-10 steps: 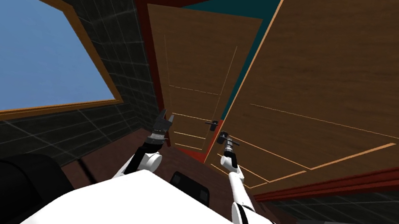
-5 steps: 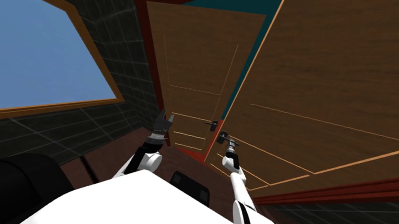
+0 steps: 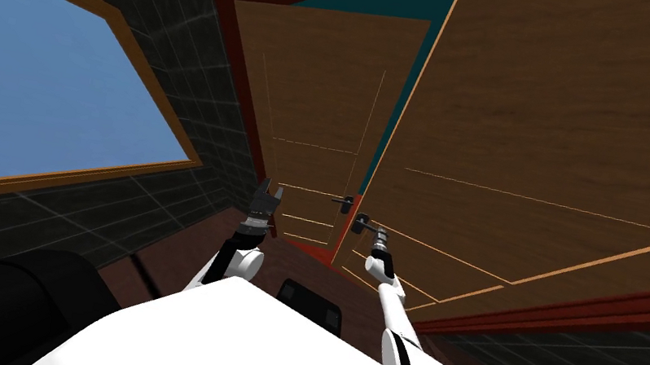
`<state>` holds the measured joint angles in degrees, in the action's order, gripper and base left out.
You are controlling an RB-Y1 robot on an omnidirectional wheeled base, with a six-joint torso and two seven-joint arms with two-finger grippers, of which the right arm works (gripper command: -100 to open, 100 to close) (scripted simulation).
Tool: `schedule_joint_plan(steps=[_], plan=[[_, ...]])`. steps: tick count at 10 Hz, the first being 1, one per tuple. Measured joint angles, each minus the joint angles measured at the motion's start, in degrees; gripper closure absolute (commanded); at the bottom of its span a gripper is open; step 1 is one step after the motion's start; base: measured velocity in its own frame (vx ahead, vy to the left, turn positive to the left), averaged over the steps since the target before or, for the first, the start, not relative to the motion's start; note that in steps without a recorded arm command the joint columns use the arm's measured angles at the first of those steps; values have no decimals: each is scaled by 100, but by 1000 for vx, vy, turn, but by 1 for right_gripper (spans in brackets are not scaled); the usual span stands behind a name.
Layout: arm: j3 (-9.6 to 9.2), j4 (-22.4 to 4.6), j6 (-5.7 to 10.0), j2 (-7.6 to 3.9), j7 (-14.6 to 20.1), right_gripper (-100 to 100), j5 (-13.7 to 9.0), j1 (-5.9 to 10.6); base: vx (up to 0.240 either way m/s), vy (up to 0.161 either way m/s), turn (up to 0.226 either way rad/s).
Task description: Push the door open
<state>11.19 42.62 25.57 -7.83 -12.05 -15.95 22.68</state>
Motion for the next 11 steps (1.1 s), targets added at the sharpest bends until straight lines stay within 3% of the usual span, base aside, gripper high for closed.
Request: schedule_joint_plan(steps=[3, 4, 5, 6, 8, 9, 10, 11], plan=[[156, -166, 105, -58, -21, 100, 24, 62, 17, -38, 36], [250, 54, 3, 15, -107, 100, 34, -29, 8, -26, 14], [273, -29, 3, -34, -115, 100, 34, 26, 23, -54, -1], [344, -126, 107, -65, -117, 100, 48, 41, 23, -54, 28], [448, 154, -7, -58, -171, 100, 68, -114, 7, -25, -19], [474, 40, 57, -127, -157, 100, 64, -56, 11, -44, -74], [556, -80, 137, -205, -158, -100, 59, 24, -88, 58, 32], [540, -31, 116, -166, -155, -100, 66, 13, -164, 111, 32]])
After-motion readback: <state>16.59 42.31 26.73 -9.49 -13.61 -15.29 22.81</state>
